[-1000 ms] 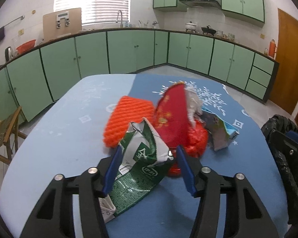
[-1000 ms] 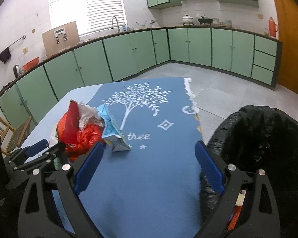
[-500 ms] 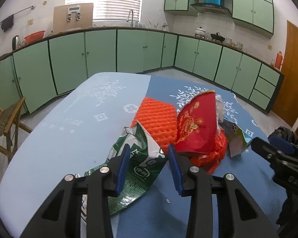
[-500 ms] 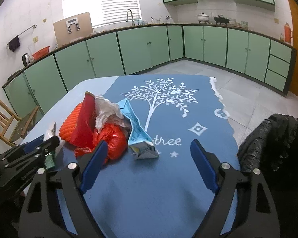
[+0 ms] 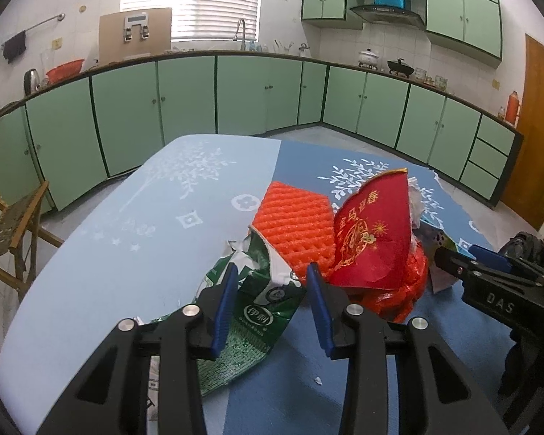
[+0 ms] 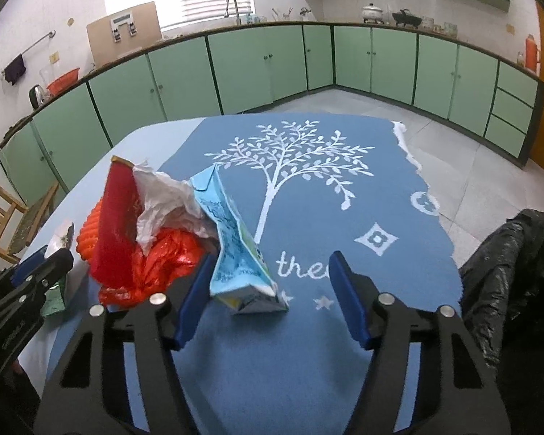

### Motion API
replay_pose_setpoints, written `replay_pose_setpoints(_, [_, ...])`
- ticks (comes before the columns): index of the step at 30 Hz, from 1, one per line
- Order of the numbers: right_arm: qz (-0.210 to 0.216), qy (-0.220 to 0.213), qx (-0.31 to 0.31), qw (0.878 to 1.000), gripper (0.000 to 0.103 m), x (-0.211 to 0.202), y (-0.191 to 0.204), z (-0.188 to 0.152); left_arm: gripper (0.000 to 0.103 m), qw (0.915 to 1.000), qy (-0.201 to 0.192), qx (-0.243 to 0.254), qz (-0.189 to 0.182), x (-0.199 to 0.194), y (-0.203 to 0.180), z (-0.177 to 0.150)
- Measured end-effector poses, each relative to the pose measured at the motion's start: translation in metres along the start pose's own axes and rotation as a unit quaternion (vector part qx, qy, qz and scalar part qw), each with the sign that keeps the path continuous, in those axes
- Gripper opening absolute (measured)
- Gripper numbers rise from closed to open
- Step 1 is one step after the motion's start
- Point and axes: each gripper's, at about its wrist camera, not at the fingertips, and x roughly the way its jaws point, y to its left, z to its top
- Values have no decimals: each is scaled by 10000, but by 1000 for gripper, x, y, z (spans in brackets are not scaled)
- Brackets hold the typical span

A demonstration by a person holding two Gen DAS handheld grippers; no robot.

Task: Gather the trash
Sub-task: 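Grasp the green-and-white plastic bag with the left tool while the right tool grasps the light blue carton, then lift the bag and carton and carry them over the black bin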

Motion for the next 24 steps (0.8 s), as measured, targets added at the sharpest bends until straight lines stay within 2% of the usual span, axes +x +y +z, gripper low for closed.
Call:
replay_pose_setpoints(3, [32, 134, -19, 9999, 51, 7, 0, 3, 38, 10000, 21, -41, 88, 2, 2, 0])
replay_pose_setpoints(5, [114, 265, -15, 9996, 32, 13, 0, 3, 38, 9999, 34, -46, 159, 3, 3, 0])
replay_pose_setpoints(6, [141, 306, -3, 9994, 28, 15, -2, 4, 38, 9998, 34, -51, 167, 3, 4, 0])
replay_pose_setpoints(17, [66, -96, 87, 9999, 27, -22, -9, 9, 37, 9996, -79, -121, 242, -10, 13, 5])
replay_pose_setpoints(24, [-112, 146, 148, 9997, 27, -24, -19, -7, 37, 9999, -73, -50, 95, -18, 6, 5])
